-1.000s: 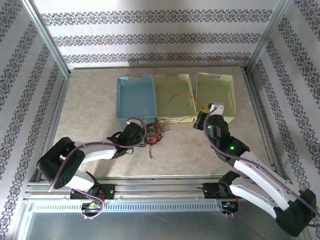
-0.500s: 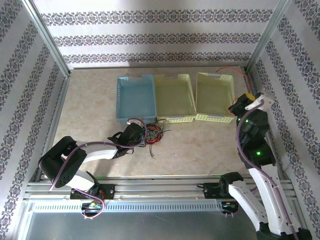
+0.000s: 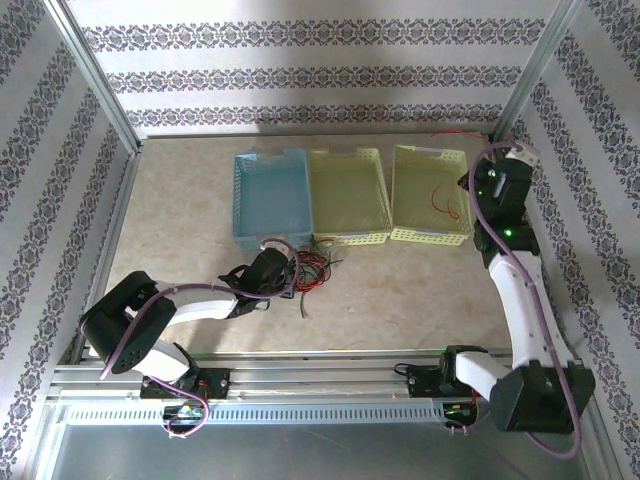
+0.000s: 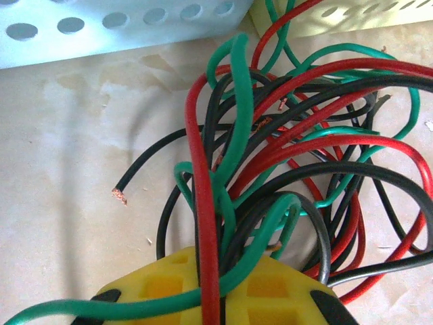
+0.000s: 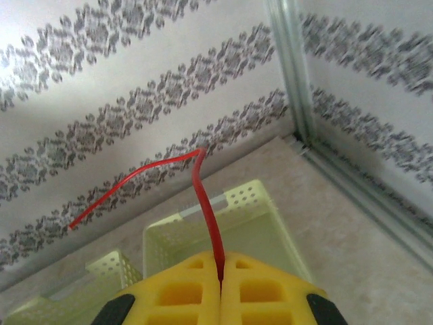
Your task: Untangle the cables
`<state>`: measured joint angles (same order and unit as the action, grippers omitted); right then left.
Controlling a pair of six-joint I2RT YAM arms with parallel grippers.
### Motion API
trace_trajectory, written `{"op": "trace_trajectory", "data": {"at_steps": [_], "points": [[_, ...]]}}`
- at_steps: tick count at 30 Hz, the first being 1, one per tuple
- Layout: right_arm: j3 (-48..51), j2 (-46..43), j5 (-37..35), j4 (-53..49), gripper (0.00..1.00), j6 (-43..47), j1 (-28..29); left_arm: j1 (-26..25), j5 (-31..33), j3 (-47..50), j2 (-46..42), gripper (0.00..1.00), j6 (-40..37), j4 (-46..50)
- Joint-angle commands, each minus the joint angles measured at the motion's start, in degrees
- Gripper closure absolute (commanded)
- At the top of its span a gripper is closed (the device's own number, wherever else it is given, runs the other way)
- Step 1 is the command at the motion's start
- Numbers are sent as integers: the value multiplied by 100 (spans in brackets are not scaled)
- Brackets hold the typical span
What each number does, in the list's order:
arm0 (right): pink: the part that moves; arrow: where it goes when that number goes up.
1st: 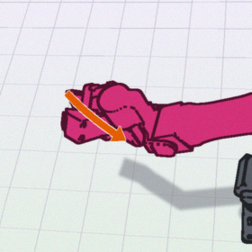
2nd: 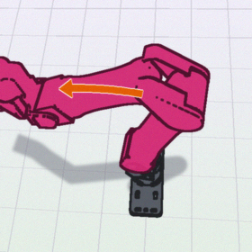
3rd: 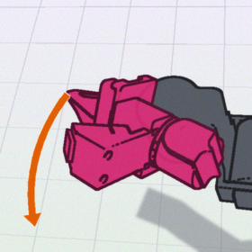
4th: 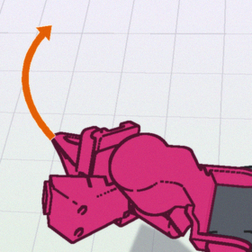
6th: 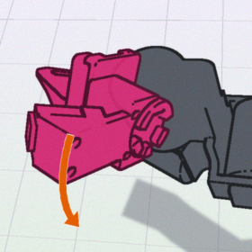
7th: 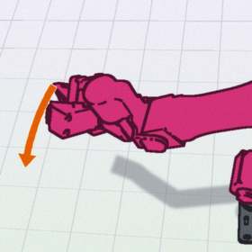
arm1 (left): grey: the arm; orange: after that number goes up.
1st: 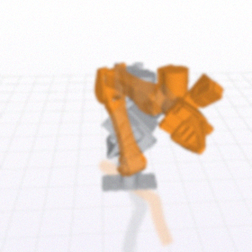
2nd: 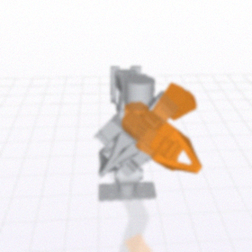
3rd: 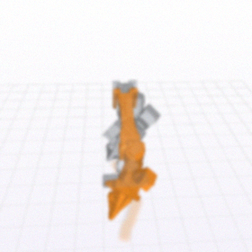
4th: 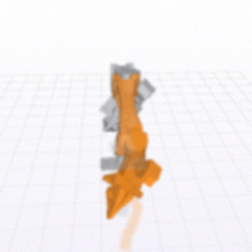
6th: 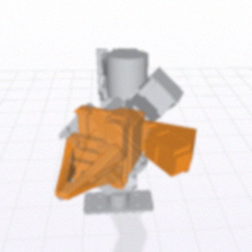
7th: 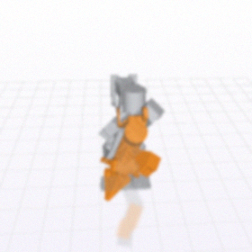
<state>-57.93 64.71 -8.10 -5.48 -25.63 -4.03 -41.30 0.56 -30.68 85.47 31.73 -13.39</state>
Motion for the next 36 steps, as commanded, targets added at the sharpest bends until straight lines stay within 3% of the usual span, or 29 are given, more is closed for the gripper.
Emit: {"op": "trace_trajectory", "data": {"at_steps": [1, 15, 18, 19, 21, 24, 29, 33, 36], "points": [[-59, 509, 612, 187, 100, -232, -36, -157, -216, -34, 42, 100, -193, -236], [713, 2185, 1321, -100, 100, -883, -36, -239, -118, 132, -190, 100, -239, -384], [787, 2033, 1195, -81, 61, -850, -29, -251, -116, 146, -222, 100, -245, -397], [807, 1889, 1082, -81, 54, -812, -15, -256, -124, 145, -224, 100, -251, -414], [827, 1569, 770, -174, 45, -695, 20, -256, -151, 150, -233, 100, -254, -436], [875, 948, 415, -353, 42, -416, 174, -256, -204, 141, -233, 100, -255, -470], [1015, 148, 925, -820, 41, -17, 959, -256, -213, 124, -206, 100, -236, -489], [1461, 7, 2258, -729, 42, 123, 2197, -260, -319, 61, -112, 100, -263, -520], [1624, 409, 2749, -649, 45, 136, 3221, -256, -339, -23, -41, 100, -271, -455]]}}
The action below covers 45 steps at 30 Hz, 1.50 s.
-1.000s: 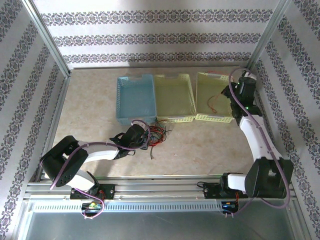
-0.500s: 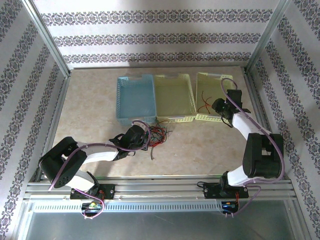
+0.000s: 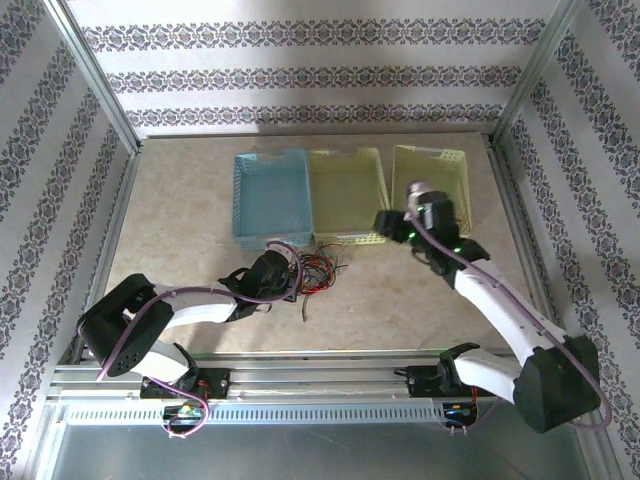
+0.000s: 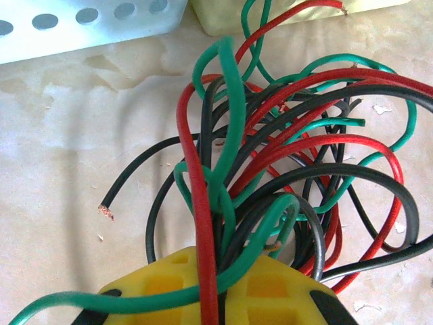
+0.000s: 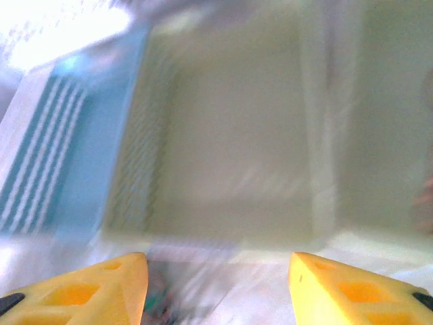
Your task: Untangle the cables
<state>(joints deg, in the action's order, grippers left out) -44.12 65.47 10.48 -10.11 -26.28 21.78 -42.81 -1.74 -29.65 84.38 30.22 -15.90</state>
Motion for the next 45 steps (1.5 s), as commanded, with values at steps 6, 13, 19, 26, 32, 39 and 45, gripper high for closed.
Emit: {"op": "trace_trajectory", "data": {"at_steps": [6, 13, 19, 26, 32, 39, 45], "points": [[179, 1553, 1074, -46, 55, 227, 1611, -105, -174, -206, 153, 100, -142, -146], [137, 2144, 976, 372, 58, 128, 1549, -106, -152, -182, 123, 100, -152, -125], [-8, 2516, 879, 488, 64, 149, 1486, -111, -178, -175, 105, 100, -178, -107], [224, 2105, 762, 678, 55, 79, 1282, -113, -58, -223, 131, 100, -139, 57], [692, 1326, 595, 796, 53, 0, 934, -114, -76, -286, 232, 100, -151, 116], [929, 1239, 817, 727, 55, 87, 733, -114, -99, -313, 279, 100, -148, 113], [781, 1669, 1234, 878, 56, 159, 1017, -109, -99, -313, 277, 100, -157, 96]]}}
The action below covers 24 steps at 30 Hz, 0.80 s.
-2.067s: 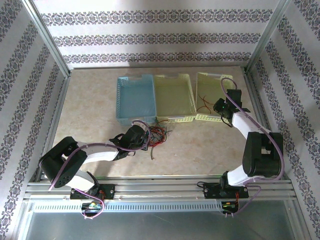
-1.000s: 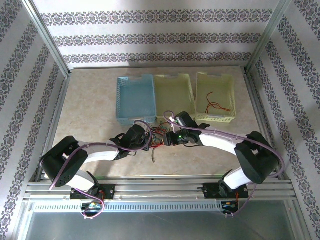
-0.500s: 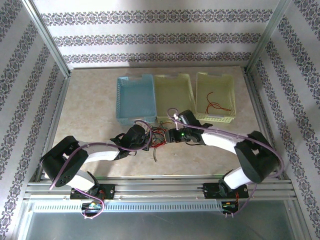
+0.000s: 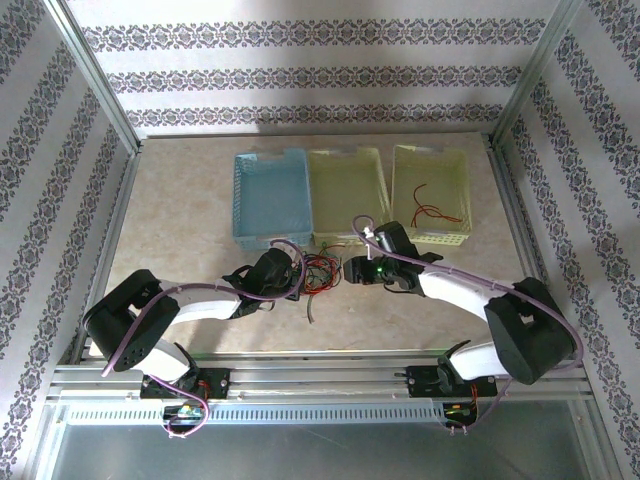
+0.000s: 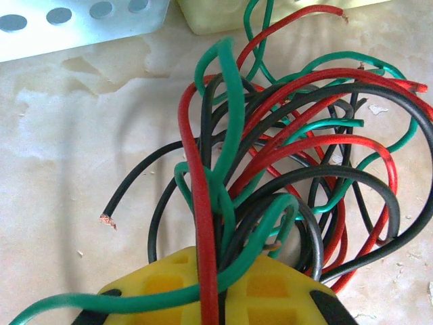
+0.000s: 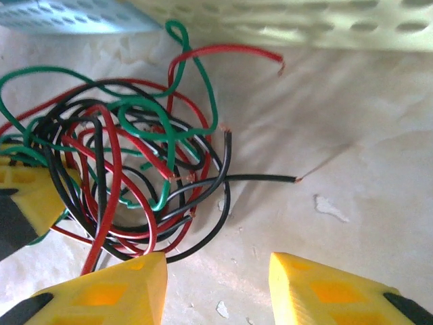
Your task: Untangle the cables
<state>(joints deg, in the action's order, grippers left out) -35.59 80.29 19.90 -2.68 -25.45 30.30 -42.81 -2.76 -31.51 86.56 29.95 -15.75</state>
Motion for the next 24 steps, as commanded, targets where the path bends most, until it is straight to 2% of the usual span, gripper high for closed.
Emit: {"op": "trace_trajectory", "data": {"at_steps": [1, 14, 18, 21, 24], "points": [[-110, 252, 295, 165, 56, 69, 214, -112, 4, -119, 48, 100, -123, 81], [-593, 827, 377, 382, 58, 1, 511, -114, -4, -125, 54, 100, -134, 98], [-641, 1024, 287, 426, 62, -36, 512, -114, 3, -126, 54, 100, -129, 81], [-642, 1191, 179, 508, 69, -89, 526, -114, 4, -135, 68, 100, -123, 89], [-604, 1252, 51, 549, 84, -143, 525, -114, 62, -162, 96, 99, -110, 164]]}}
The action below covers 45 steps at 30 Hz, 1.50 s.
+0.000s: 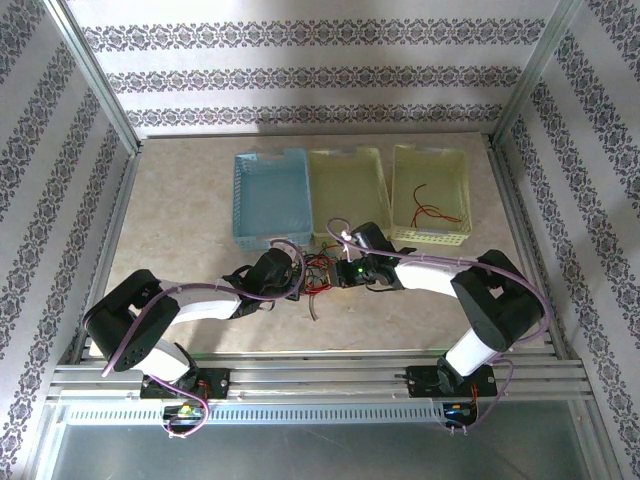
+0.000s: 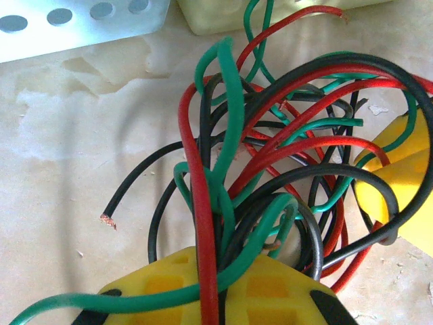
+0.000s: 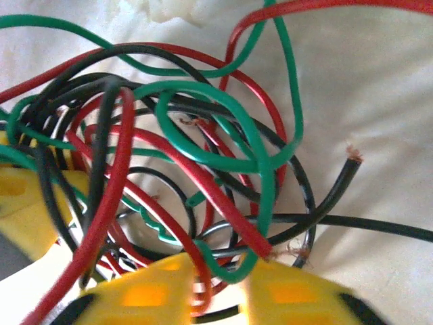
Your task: Untangle the cables
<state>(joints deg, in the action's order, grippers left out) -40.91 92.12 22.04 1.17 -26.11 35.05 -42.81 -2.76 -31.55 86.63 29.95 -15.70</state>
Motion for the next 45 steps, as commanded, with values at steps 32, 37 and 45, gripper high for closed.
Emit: {"op": "trace_trajectory", "data": {"at_steps": [32, 37, 45], "points": [[600, -5949, -6005, -2245, 100, -394, -1158, -110, 877, -207, 577, 83, 11, 1153], [-17, -5775, -4403, -1919, 100, -106, -2272, -114, 459, -77, 517, 83, -212, 803], [-982, -4355, -3583, -1100, 100, 158, -3292, -122, -182, 31, 320, 82, -480, 448]]}}
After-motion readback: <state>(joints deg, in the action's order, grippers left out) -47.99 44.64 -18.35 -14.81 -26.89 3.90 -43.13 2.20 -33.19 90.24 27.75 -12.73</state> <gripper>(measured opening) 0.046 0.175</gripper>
